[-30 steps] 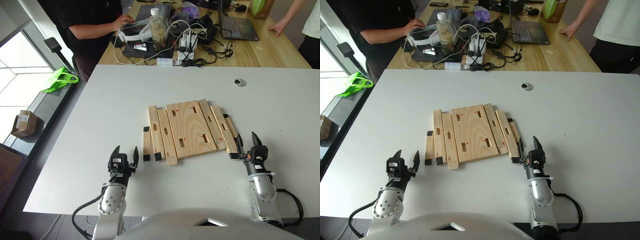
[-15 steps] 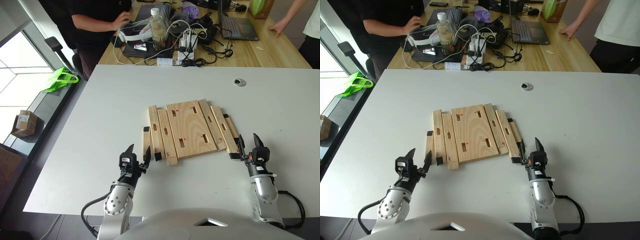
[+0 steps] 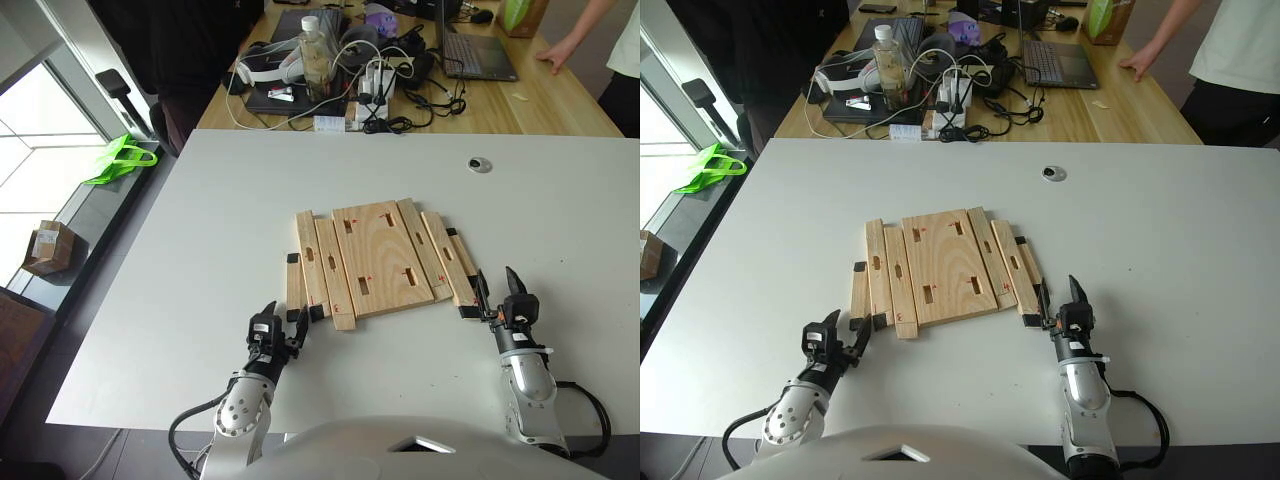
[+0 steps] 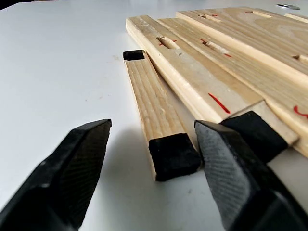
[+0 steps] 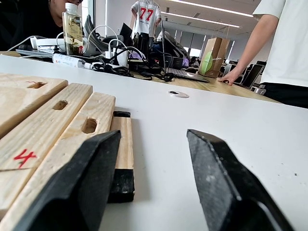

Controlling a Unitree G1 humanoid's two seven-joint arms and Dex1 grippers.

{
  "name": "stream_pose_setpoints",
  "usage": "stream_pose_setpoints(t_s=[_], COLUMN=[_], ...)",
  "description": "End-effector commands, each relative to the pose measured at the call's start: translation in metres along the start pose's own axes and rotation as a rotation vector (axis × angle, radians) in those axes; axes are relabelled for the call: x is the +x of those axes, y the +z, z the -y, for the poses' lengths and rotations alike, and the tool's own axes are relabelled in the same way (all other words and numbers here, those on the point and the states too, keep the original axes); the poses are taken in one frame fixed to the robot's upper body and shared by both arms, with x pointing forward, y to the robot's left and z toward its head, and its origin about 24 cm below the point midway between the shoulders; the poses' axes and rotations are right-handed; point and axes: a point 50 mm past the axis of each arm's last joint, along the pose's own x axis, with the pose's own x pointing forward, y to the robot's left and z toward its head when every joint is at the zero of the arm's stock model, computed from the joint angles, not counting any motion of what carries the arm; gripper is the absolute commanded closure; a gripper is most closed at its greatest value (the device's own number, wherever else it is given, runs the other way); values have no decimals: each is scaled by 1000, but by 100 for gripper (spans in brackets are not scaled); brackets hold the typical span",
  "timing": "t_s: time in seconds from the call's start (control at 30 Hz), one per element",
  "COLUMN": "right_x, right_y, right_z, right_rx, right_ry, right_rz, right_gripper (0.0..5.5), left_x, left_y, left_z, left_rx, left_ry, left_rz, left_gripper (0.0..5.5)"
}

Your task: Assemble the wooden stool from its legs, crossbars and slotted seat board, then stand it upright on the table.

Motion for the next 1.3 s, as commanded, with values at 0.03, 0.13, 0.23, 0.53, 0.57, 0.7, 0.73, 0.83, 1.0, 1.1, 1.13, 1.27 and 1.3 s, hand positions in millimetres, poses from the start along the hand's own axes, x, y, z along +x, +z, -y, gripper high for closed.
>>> stream_pose_setpoints(t_s=[0.03,0.13,0.23,0.53,0.57,0.7,0.73,0.83,1.0,1.1,1.13,1.27,1.3], right_x=[1,2,2,2,2,2,2,2,2,3,4,6,8], right_y=[1,1,1,1,1,0,1,1,1,1,1,1,1], right_z=[2,2,3,2,2,1,1,1,0,0,0,-2,-2], right_rx=[-6,-7,-8,-8,-8,-7,-7,-7,-8,-7,-6,-5,-5], right_ry=[0,-1,-1,-4,-5,-5,-3,-4,-4,-2,-1,2,7], right_rz=[-3,-3,-3,-4,-5,-5,-4,-5,-4,-3,-2,-1,-1], right_gripper=[296,296,296,296,296,296,296,296,296,296,296,296,296], left_x=[-2,-1,0,5,7,12,11,10,10,14,15,19,21], left_y=[-13,-11,-10,4,8,13,12,8,7,13,16,29,33], left_z=[-1,-3,-5,-2,-1,-1,-1,1,1,4,4,1,0], left_rx=[-12,-18,-21,-18,-17,-11,-13,-18,-17,-21,-26,6,17], left_ry=[19,29,33,-23,-28,-15,-10,-6,-2,-11,-2,54,81], left_rz=[-87,-82,-85,-148,-152,-172,-178,-190,-193,-135,-102,105,165], left_gripper=[230,239,239,239,239,239,239,239,239,239,239,239,239])
